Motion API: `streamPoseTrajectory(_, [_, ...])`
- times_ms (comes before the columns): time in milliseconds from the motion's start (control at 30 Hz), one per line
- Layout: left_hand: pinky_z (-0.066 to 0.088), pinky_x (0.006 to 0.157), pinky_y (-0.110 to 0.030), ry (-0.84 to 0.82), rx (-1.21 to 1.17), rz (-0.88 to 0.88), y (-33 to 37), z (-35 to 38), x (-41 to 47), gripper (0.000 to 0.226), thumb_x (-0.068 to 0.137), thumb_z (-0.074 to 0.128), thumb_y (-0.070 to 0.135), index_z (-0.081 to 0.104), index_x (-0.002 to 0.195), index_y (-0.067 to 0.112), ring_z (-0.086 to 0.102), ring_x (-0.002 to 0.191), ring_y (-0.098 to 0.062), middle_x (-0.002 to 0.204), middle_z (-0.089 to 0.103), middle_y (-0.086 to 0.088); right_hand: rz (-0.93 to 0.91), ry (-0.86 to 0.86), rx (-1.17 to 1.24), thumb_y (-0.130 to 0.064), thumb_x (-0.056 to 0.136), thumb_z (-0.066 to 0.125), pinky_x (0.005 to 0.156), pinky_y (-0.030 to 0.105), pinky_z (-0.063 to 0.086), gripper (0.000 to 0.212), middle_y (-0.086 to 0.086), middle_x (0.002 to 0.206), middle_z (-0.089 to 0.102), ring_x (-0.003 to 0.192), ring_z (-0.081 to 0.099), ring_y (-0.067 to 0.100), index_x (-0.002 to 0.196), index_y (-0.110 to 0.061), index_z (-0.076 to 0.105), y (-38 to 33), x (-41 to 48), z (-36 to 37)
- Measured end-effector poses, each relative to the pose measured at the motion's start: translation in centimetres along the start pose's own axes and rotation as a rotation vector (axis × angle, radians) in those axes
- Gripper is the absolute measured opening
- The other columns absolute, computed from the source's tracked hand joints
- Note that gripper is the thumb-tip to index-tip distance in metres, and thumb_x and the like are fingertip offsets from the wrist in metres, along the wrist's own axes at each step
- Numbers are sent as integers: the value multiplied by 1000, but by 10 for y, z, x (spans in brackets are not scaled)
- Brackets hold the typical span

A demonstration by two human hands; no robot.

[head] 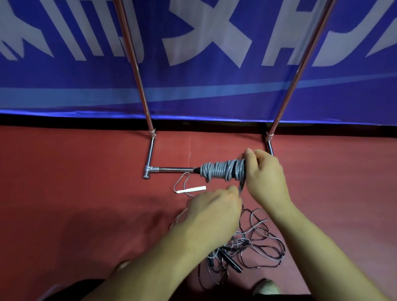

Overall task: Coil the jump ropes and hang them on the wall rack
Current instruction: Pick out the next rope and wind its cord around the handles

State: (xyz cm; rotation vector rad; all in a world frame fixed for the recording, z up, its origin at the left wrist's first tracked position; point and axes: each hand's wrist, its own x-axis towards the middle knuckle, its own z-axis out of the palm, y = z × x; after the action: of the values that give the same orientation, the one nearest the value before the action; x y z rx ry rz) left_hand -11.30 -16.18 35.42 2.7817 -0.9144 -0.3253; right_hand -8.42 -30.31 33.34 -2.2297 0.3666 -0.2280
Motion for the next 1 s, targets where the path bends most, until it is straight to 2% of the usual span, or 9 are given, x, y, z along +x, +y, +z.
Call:
streamPoseTrajectory(67, [35,45,-29,-2,136,40,-1,-8,-4,22,74,83,28,63,77,19,63,54,-20,62,58,2,-55,-35,-122,-35,104,41,66,46,47,36,9,68,62,73,57,39,79,-14,54,0,-5,2])
streamPoseTrajectory(133, [35,47,-31,121,204,119,-8,-11,0,27,71,85,37,65,72,19,64,56,-23,63,64,1,-57,-135,-236,-38,104,40,68,47,48,29,12,75,65,79,59,41,86,-17,51,-1,-8,5])
streamPoseTrajectory(233, [37,69,-34,95,-156,124,-34,-19,5,30,94,60,51,68,90,22,64,85,-27,88,71,-2,-107,-364,-315,-37,105,40,71,46,48,26,13,84,68,83,60,38,95,-16,51,-2,-9,5])
streamPoseTrajectory(367, [45,65,-32,158,-520,89,-70,-24,6,38,82,66,64,70,74,27,55,67,-9,75,61,7,-197,-635,-71,-28,106,41,71,38,42,26,-10,74,53,74,49,15,82,-22,47,-10,-15,5])
streamPoseTrajectory(533, [42,71,-28,108,-788,-26,-78,-21,12,35,76,63,74,60,66,40,51,68,-2,75,55,14,-149,-588,260,-34,106,43,55,25,32,34,-16,62,38,58,33,4,74,-23,40,-20,-17,5])
streamPoseTrajectory(667, [36,66,-36,13,-1009,-113,-78,-23,13,56,67,65,83,59,72,28,43,66,-13,66,49,6,-127,-564,414,-28,108,41,52,21,30,36,-16,62,35,58,31,5,72,-24,39,-27,-23,2])
streamPoseTrajectory(767, [54,72,-37,-190,-1225,-221,-71,-28,10,68,73,65,78,67,91,12,64,71,-20,80,72,-9,-156,-528,508,-31,108,41,61,26,37,37,-11,66,45,63,41,7,72,-23,46,-30,-24,0])
streamPoseTrajectory(900, [58,54,-31,-478,-1396,-316,-61,-33,3,76,71,58,78,67,97,7,68,58,-27,76,70,-17,-108,-602,602,-49,100,45,67,41,45,47,21,75,58,70,53,24,87,-4,54,-30,-23,-3])
streamPoseTrajectory(1000, [55,47,-27,-512,-1382,-336,-62,-35,2,74,67,56,81,70,90,12,64,49,-22,72,68,-15,-95,-629,623,-50,101,48,63,28,45,54,11,75,55,68,50,19,90,3,53,-29,-22,-2])
